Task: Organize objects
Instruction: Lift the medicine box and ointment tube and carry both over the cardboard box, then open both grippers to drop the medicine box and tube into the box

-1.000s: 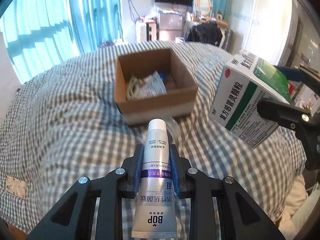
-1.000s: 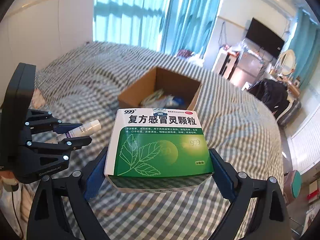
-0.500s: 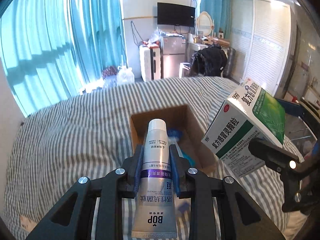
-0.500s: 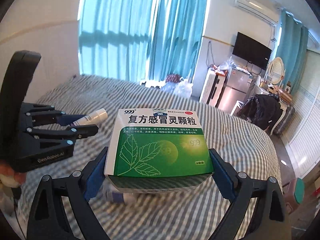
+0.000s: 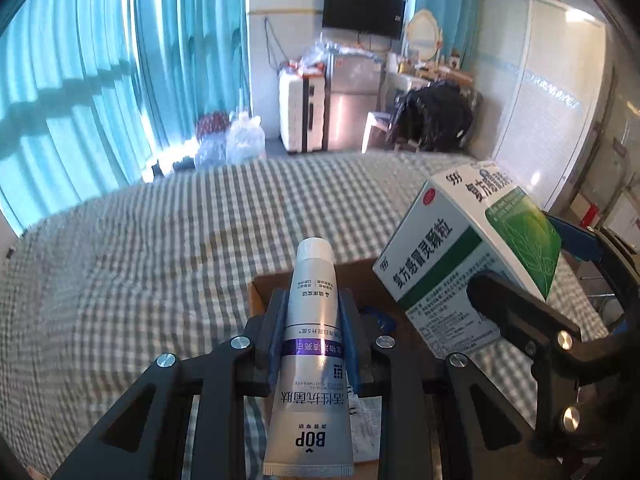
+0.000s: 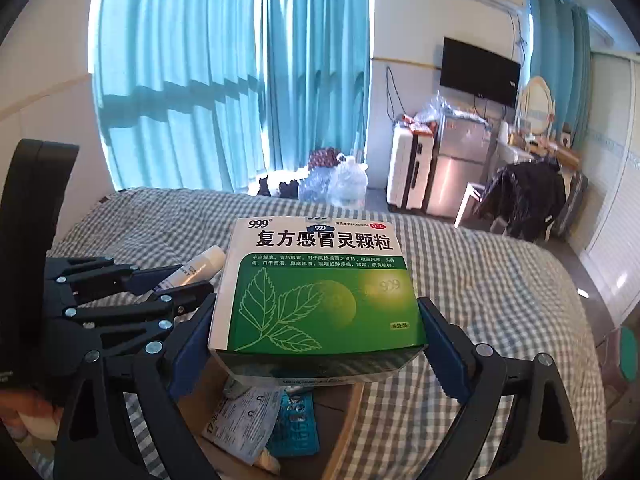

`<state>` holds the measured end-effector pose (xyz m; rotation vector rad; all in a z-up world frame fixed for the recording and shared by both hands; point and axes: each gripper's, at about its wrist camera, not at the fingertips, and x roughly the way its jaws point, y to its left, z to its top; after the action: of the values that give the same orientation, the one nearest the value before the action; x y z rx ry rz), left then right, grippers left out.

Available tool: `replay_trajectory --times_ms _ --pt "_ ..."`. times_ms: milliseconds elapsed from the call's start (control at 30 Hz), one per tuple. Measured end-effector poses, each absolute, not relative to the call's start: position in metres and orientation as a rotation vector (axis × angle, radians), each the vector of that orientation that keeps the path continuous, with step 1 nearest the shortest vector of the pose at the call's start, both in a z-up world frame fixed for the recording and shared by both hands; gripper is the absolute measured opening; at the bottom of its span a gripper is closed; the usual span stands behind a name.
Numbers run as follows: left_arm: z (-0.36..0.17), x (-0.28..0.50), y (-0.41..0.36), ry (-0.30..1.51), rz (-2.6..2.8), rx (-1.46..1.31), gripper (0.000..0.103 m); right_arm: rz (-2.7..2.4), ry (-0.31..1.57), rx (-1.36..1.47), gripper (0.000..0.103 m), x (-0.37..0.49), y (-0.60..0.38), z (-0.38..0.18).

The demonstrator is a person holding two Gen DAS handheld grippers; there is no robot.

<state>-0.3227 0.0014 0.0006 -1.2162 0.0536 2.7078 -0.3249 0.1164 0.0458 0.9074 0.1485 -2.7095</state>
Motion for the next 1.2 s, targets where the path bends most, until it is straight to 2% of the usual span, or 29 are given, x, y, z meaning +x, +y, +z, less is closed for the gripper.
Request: replay_trajectory --times_ms 133,267,433,633,700,767,800,833,1033,1133,1200 --pt "-0.040 -0.336 0.000 0.064 2.662 -1.299 0.026 -2.673 0.128 0.993 0.093 -0.345 0.117 0.007" --pt "-0.064 -0.342 -0.001 0.050 2.610 -1.317 0.026 -2.693 0.165 0.979 0.093 -0.351 0.114 -0.007" --pt "-0.075 -0.341 0.006 0.074 2.576 -1.303 0.026 -2.669 0.169 0.961 0.093 -0.350 0.103 -0.010" --pt "-0.072 -0.336 0.011 0.045 2.554 -1.301 0.029 -2.679 0.080 0.914 0.095 -0.346 0.109 -0.002" --pt "-0.062 -0.329 0.007 0.071 2.574 -1.301 0.038 -2.694 0.043 0.898 0.095 -0.342 0.116 0.011" --pt "-0.047 -0.322 0.004 0.092 2.607 -1.281 0.074 -2.700 0.009 0.887 0.099 -0.337 0.123 0.026" --pt "-0.038 -0.316 0.002 0.089 2.629 -1.262 0.080 -2.707 0.004 0.878 0.099 -0.335 0.127 0.033" --pt "-0.030 -0.310 0.001 0.082 2.644 -1.245 0.083 -2.722 0.008 0.862 0.100 -0.329 0.130 0.044" --pt "0.036 -0.275 -0.005 0.086 2.726 -1.182 0.083 -2.772 0.080 0.770 0.100 -0.275 0.145 0.108" --pt "0.076 -0.252 -0.009 0.078 2.775 -1.096 0.096 -2.807 0.109 0.696 0.100 -0.240 0.157 0.145" --pt "0.102 -0.231 -0.007 0.080 2.801 -1.037 0.096 -2.822 0.117 0.658 0.100 -0.219 0.161 0.166"
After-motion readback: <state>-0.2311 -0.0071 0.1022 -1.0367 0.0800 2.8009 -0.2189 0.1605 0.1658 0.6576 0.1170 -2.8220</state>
